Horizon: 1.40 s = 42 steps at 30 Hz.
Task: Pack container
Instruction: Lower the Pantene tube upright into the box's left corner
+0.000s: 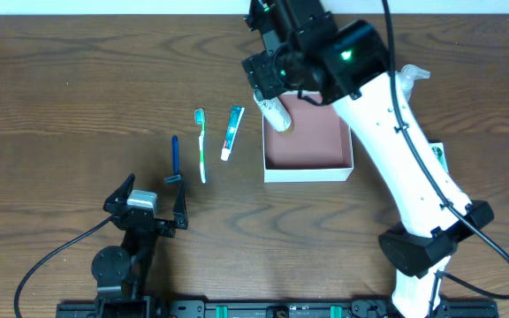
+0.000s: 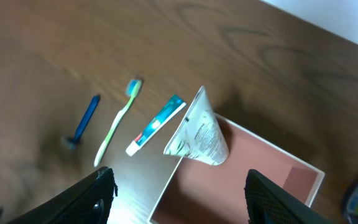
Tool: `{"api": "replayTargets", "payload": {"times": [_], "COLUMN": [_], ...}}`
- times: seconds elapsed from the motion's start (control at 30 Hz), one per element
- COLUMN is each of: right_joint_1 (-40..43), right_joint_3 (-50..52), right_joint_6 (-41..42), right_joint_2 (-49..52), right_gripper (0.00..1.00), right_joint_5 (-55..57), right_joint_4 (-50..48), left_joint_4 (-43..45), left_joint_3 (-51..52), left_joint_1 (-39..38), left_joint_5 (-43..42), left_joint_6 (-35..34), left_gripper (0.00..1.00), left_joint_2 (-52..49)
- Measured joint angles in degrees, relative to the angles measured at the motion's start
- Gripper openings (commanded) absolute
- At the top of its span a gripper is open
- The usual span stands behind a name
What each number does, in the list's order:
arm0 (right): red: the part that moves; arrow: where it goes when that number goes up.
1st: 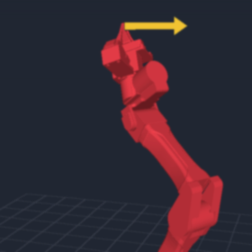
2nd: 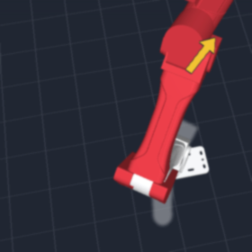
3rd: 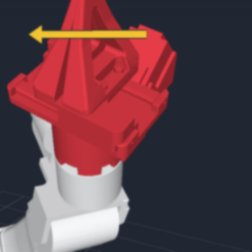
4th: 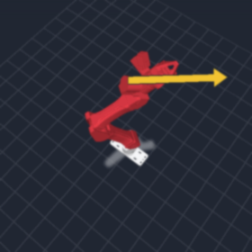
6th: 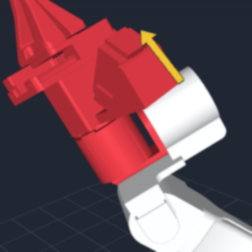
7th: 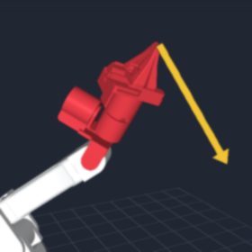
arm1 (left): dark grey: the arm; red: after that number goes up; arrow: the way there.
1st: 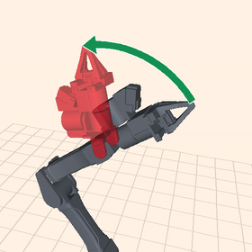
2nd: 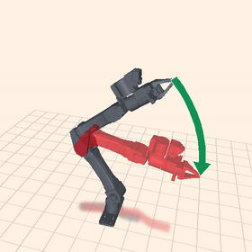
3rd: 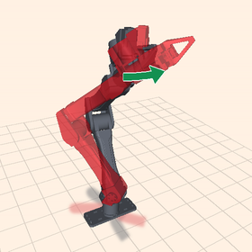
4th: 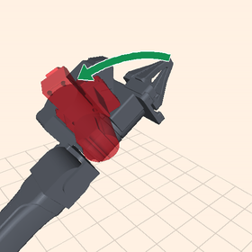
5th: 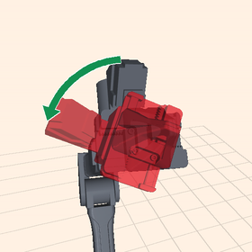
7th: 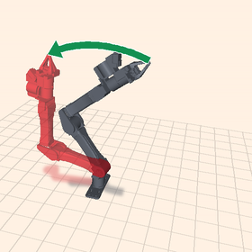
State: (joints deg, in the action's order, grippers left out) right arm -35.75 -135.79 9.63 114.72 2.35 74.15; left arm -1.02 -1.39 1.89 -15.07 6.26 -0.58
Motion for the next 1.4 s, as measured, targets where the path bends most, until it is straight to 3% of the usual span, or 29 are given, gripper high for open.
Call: {"api": "replayTargets", "payload": {"times": [0.63,1.17,1.3,1.4], "right_joint_1": [-6.03,-6.05,-6.03,-5.68], "right_joint_3": [0.02,0.04,0.04,0.04], "right_joint_6": [15.87,18.08,18.08,18.27], "right_joint_2": [8.66,15.08,15.91,16.44], "right_gripper": [0.75,0.75,0.71,0.63], "right_joint_5": [16.57,18.97,19.12,19.17], "right_joint_4": [2.01,0.07,-0.04,-0.07], "left_joint_4": [0.02,0.00,0.00,0.02], "left_joint_3": [0.00,0.00,0.00,0.00], "left_joint_1": [0.00,0.00,0.00,0.00], "left_joint_5": [0.00,0.00,0.00,0.00], "left_joint_6": [0.00,0.00,0.00,0.00], "left_gripper": [0.98,0.98,0.98,0.98], "left_joint_2": [0.00,0.00,0.00,0.00]}}
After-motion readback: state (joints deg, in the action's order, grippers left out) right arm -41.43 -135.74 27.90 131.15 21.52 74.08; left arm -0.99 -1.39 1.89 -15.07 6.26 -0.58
